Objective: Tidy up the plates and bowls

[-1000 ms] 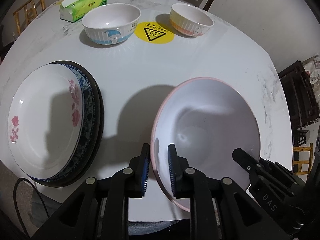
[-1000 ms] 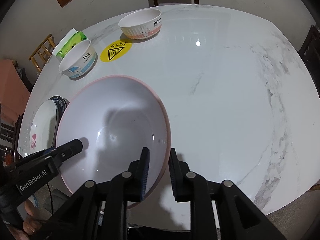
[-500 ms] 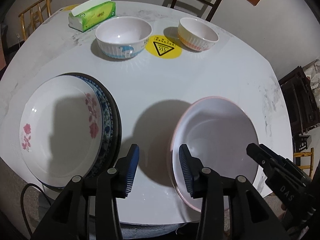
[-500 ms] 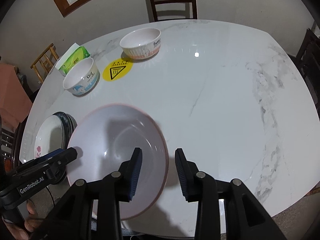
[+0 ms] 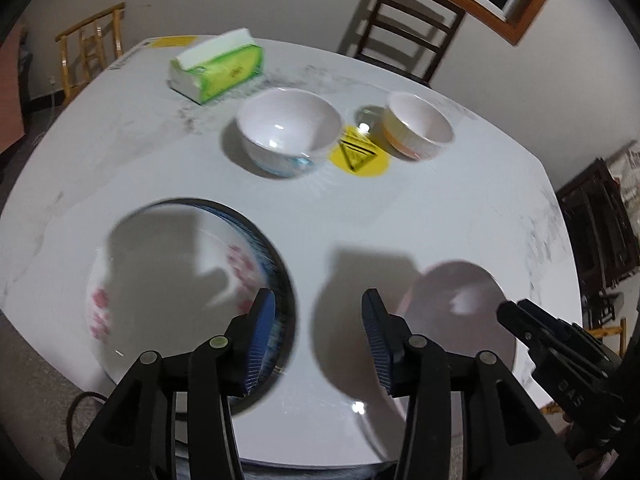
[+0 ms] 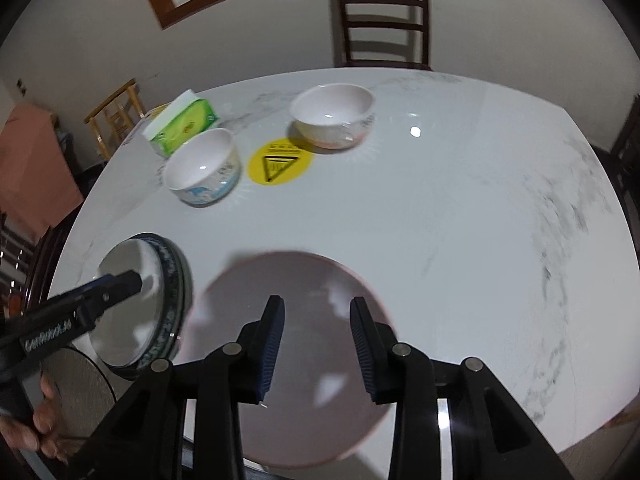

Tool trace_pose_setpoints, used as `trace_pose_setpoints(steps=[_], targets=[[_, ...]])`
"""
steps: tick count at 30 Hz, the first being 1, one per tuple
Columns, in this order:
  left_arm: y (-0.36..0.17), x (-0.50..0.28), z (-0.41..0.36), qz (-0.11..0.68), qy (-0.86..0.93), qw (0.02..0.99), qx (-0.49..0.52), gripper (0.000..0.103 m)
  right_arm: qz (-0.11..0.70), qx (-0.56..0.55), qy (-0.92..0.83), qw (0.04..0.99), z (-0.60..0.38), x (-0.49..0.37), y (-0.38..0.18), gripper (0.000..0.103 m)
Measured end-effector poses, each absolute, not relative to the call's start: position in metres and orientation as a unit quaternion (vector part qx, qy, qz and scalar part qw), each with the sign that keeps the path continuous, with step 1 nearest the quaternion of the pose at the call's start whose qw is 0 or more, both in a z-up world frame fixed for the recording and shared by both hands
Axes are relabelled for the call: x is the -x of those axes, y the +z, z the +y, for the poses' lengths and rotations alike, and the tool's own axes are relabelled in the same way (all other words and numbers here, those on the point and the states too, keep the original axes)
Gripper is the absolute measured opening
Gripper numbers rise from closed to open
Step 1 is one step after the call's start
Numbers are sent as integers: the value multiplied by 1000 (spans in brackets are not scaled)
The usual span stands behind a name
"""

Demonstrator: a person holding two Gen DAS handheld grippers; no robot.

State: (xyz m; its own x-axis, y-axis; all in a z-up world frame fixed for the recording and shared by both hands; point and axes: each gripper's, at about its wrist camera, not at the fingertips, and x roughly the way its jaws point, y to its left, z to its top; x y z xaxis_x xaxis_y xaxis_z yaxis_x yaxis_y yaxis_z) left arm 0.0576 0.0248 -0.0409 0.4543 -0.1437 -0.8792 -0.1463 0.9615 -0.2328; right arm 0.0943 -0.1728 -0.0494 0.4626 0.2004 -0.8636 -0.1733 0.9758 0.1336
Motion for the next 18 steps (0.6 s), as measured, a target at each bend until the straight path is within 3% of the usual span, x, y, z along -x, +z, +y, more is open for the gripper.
trace_pose_setpoints(steps=[18], targets=[[-48,-135,119,529,65,828,174,41,549,-21,165,819,-85,-187,-57,35]])
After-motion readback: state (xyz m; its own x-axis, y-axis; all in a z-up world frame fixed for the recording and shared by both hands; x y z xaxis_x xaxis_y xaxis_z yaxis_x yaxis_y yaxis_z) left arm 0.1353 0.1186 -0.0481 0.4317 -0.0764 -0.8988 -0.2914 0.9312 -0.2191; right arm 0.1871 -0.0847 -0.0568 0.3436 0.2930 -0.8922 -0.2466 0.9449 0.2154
